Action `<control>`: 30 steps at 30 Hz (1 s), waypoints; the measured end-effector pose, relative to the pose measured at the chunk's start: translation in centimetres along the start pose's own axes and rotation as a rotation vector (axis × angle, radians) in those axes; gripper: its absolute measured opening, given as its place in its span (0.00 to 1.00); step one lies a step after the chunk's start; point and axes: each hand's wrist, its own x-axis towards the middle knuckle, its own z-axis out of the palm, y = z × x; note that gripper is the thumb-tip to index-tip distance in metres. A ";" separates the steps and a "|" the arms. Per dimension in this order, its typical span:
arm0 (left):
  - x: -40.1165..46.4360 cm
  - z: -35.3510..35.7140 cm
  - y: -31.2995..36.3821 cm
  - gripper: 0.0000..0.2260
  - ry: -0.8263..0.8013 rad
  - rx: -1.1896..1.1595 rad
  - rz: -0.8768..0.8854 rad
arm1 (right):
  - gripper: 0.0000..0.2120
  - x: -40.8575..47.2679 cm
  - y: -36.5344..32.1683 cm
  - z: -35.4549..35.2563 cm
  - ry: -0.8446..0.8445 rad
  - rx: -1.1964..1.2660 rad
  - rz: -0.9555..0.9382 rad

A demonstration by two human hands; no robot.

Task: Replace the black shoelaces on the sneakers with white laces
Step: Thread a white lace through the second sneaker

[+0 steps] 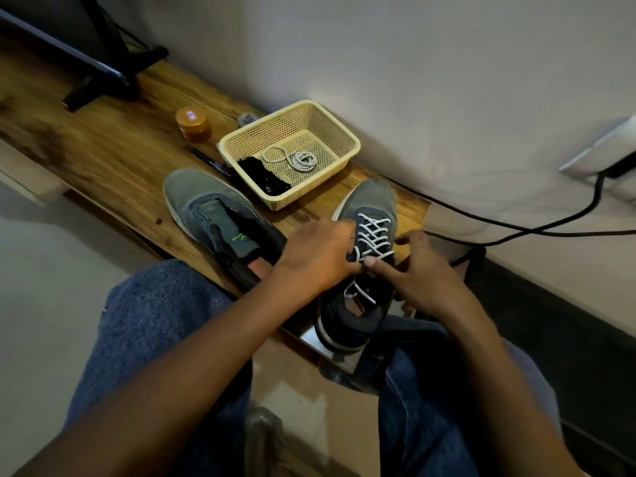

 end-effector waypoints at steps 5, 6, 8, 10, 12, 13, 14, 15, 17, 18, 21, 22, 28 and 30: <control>0.5 1.9 0.9 0.16 0.077 0.064 -0.043 | 0.26 1.3 0.2 1.6 -0.029 -0.088 0.030; 0.5 2.2 0.9 0.17 0.075 0.050 -0.052 | 0.26 1.5 0.2 1.7 -0.046 -0.090 0.038; 0.6 2.1 0.6 0.17 0.049 -0.040 -0.070 | 0.25 1.9 0.3 1.8 -0.058 -0.098 0.052; 0.6 1.9 0.1 0.19 0.000 -0.172 -0.108 | 0.22 2.1 0.4 1.8 -0.040 -0.117 0.058; 0.4 2.0 -0.2 0.20 -0.033 -0.262 -0.141 | 0.18 2.0 0.5 1.8 0.006 -0.124 0.050; 0.3 2.3 -0.2 0.23 -0.040 -0.283 -0.150 | 0.16 1.9 0.6 1.7 0.037 -0.129 0.037; 0.2 2.5 -0.2 0.27 -0.040 -0.296 -0.154 | 0.15 1.6 0.6 1.6 0.072 -0.138 0.022; 0.2 2.6 0.0 0.32 -0.038 -0.310 -0.156 | 0.14 1.3 0.6 1.3 0.112 -0.148 0.006; 0.2 2.6 0.4 0.36 -0.036 -0.372 -0.147 | 0.14 0.3 0.6 0.4 0.185 -0.141 -0.016; 0.3 2.4 0.6 0.38 -0.032 -0.418 -0.141 | 0.15 -0.2 0.7 -0.1 0.228 -0.121 -0.028; 0.4 1.7 1.3 0.44 -0.029 -0.639 -0.170 | 0.20 -1.4 0.5 -1.8 0.406 -0.050 -0.109; 0.3 1.5 1.4 0.45 -0.022 -0.752 -0.179 | 0.21 -1.5 0.3 -2.0 0.466 -0.036 -0.157; -0.7 1.2 1.4 0.37 0.183 -1.065 -0.173 | 0.24 -0.9 -1.8 -1.8 0.585 0.132 -0.440; -1.2 0.4 0.4 0.38 0.310 -1.128 -0.186 | 0.21 -0.6 -3.0 -1.4 0.559 0.264 -0.497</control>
